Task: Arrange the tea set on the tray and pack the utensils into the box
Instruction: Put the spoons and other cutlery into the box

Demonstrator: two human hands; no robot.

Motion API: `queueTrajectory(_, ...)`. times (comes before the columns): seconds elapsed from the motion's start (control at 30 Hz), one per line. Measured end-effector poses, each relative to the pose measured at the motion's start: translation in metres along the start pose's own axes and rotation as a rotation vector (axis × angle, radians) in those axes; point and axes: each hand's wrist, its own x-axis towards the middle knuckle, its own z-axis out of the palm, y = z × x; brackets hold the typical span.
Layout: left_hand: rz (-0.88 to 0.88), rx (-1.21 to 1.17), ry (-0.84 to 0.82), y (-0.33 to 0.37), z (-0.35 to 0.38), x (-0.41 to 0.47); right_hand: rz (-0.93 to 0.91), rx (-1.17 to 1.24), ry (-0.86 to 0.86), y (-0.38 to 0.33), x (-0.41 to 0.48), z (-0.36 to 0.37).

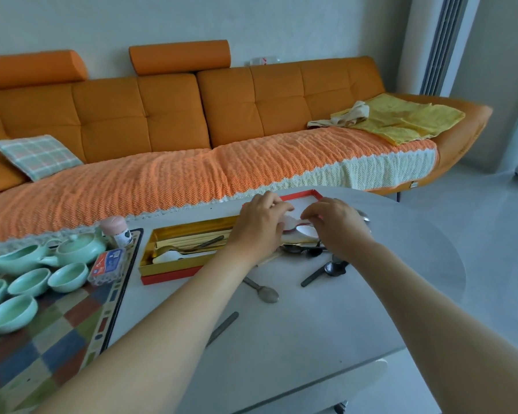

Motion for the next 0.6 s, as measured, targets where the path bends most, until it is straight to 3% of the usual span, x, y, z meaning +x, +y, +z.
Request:
queueTrajectory(0.17,-0.058,-0.069,-0.016,-0.026,-0.032,-0.026,-0.014,0.215,0.01,-0.045,0.008,0.01)
queueTrajectory(0.27,-0.11,-0.094,-0.004,-0.045,-0.052,-0.049,-0.014,0.262,-0.097,-0.074,0.016,0.022)
queueTrajectory(0.6,-0.349,-0.057,-0.056,-0.112,-0.081,-0.128,-0.092,0.165,-0.335,-0.139,0.029,0.069)
